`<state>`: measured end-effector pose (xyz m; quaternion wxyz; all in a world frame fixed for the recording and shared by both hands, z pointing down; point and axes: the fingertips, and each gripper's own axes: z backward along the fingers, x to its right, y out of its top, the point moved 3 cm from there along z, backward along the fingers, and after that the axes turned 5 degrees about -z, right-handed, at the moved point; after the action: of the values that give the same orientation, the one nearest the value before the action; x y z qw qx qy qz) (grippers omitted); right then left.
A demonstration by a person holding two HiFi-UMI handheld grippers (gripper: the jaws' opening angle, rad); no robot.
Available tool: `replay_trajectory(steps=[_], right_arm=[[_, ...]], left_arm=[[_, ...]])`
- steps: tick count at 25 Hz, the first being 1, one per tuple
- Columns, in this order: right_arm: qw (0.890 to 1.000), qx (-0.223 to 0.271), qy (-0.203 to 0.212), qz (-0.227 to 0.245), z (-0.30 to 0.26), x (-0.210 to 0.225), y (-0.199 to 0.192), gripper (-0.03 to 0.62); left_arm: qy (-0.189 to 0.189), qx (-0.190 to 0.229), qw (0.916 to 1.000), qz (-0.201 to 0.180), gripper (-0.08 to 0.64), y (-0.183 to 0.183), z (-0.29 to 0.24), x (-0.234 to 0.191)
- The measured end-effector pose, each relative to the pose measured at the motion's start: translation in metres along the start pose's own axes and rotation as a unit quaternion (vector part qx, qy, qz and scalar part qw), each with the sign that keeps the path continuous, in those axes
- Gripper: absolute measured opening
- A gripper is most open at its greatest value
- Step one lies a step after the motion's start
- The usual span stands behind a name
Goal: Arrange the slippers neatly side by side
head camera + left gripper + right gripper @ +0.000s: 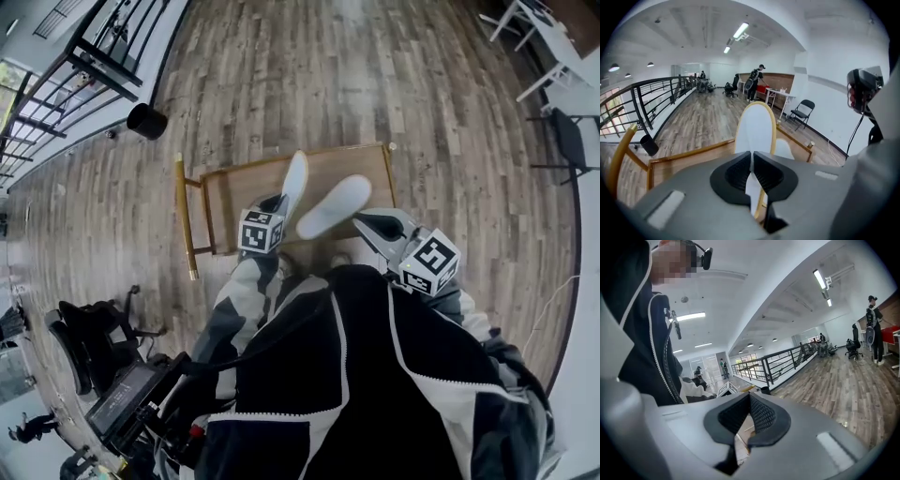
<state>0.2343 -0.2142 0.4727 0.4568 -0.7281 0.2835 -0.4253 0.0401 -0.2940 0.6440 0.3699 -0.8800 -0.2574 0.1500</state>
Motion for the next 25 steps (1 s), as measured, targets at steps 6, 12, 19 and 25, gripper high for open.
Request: replay_trajectory(steps=[6,12,19,25], right_arm=[[0.999,-0.006,0.039,0.001,-0.020,-0.009,0.001,0.006],[0.997,-0.021,0.080,0.007,-0.048,-0.022,0.000,0.005],[0.992,-0.040,0.113,0.024,-0.086,-0.024,-0.011,0.005],[0.991,-0.041,0.122,0.030,-0.121,-0.059,0.006,0.005]], left_arm=[[0.027,0.101,0.9936,0.043,0.031,0.032,0.057,0.005],[0.060,0.189,0.9773,0.074,0.031,0.045,0.128,0.012],[0.081,0.271,0.9583,0.039,0.031,0.058,0.182,0.024],[0.088,0.307,0.9471,0.033,0.032,0.050,0.236,0.007]])
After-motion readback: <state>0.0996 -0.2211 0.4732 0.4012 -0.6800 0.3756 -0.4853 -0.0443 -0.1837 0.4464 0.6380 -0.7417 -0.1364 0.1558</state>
